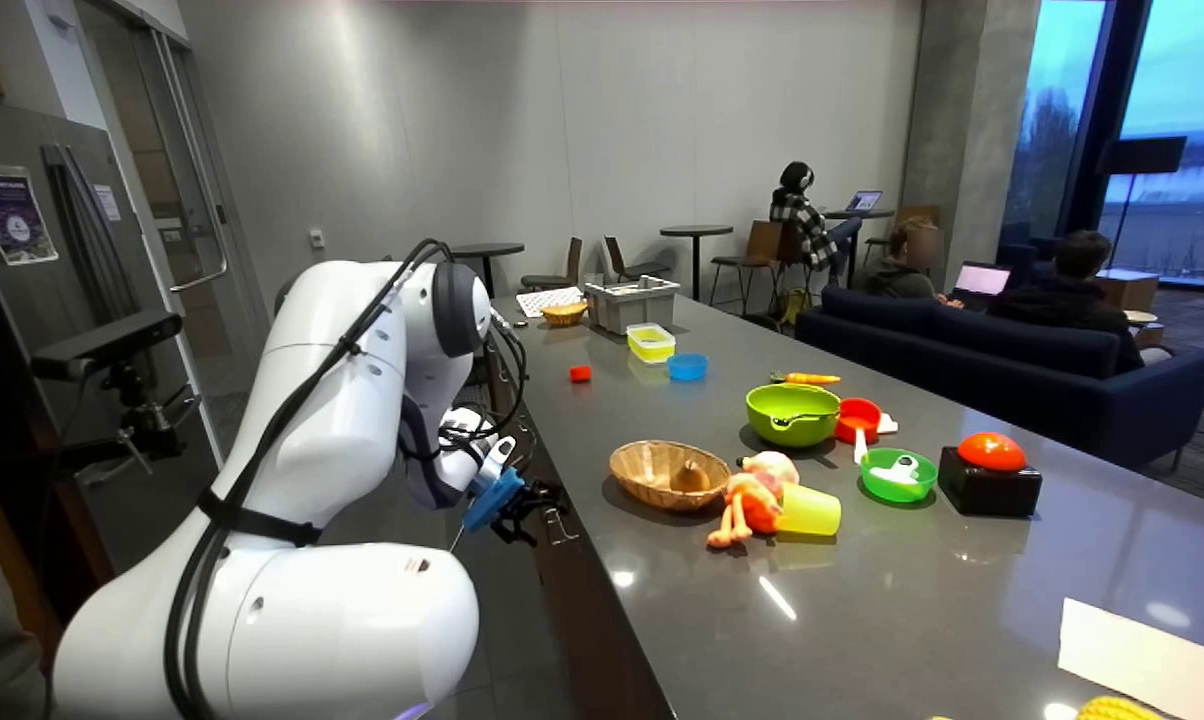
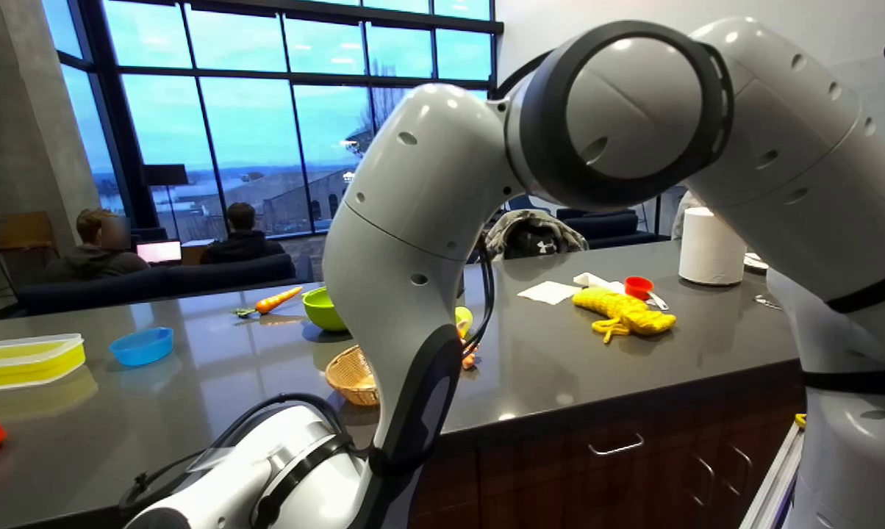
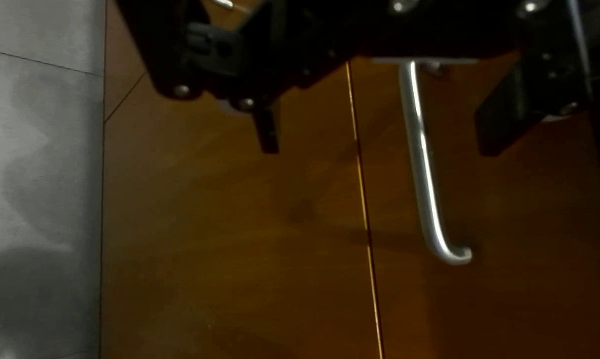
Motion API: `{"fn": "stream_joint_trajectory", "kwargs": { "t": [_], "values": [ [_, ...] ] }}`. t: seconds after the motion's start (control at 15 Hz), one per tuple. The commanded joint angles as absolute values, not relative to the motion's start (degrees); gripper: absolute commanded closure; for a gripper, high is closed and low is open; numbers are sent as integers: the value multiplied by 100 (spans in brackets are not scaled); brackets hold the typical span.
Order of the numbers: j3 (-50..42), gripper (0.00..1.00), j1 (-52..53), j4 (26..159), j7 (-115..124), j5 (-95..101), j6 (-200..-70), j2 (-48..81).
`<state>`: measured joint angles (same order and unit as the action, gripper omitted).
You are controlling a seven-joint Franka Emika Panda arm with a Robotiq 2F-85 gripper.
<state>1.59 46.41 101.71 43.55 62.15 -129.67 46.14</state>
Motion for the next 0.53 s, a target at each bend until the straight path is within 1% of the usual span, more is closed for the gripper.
{"fn": "stream_joint_trajectory", "kwargs": {
  "t": [0.0,0.4,0.47],
  "values": [
    [120,0,4432,9925,4623,6567,-12879,4887],
    [238,0,4148,9446,4464,6564,-13027,5401],
    [239,25,4141,9388,4439,6591,-13013,5447]
  ]
}}
